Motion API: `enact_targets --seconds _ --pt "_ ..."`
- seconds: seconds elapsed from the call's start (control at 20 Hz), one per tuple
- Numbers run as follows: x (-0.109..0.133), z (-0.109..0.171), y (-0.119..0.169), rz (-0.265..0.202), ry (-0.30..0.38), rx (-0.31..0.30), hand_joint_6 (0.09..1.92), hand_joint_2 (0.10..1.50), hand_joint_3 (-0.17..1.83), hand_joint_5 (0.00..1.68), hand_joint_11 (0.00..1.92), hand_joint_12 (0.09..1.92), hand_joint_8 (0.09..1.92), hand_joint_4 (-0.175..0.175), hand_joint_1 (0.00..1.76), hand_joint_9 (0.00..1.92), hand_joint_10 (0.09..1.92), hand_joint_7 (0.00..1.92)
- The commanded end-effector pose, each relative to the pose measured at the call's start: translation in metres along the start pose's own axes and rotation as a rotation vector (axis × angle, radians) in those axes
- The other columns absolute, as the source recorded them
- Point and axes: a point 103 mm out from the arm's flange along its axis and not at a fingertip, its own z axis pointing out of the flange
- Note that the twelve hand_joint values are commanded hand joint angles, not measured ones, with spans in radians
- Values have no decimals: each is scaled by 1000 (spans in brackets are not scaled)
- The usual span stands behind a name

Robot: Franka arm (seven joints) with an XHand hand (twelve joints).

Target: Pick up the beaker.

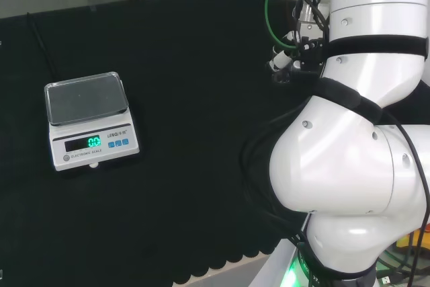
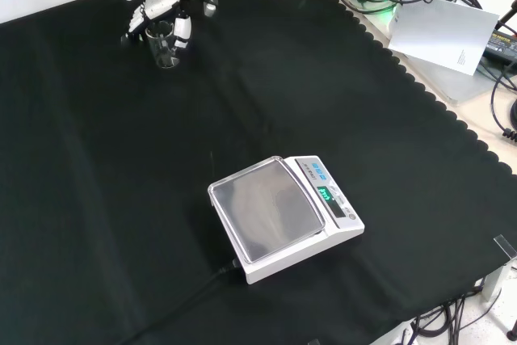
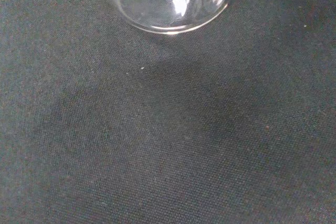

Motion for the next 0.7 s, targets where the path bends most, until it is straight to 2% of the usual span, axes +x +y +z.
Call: enact_targets --seconds 0.05,0.1,0.2,0.25,0.35,0.45,0.55,0.6,0.7 --pt "8 1 -1 -10 -11 -44 415 647 663 491 865 1138 861 8 971 1000 640 498" --pt "9 1 -2 -15 -11 -59 660 649 710 502 1050 1024 910 -13 1033 1107 639 570" --pt "10 -1 -3 -18 -10 -87 1018 671 774 562 1312 874 1089 -78 1135 1221 788 685" --pt "10 -1 -3 -17 -8 -90 1148 780 669 662 1365 864 1193 -119 1136 1257 878 730" --pt "11 -3 -2 -13 -2 -96 1264 957 447 772 1381 908 1326 -161 1123 1289 995 779" --pt "12 -6 -3 -13 -3 -106 1308 1085 246 774 1358 959 1344 -173 1181 1290 1052 800" --pt "13 -12 -5 -13 -7 -114 1299 1014 386 787 1348 975 1360 -77 1193 1301 1063 863" --pt "13 -16 -6 -14 -7 -119 1304 961 487 795 1344 985 1374 -53 1196 1305 1070 885" --pt "14 -27 -10 -18 -6 -134 1320 900 611 804 1340 999 1400 -34 1199 1310 1080 904"
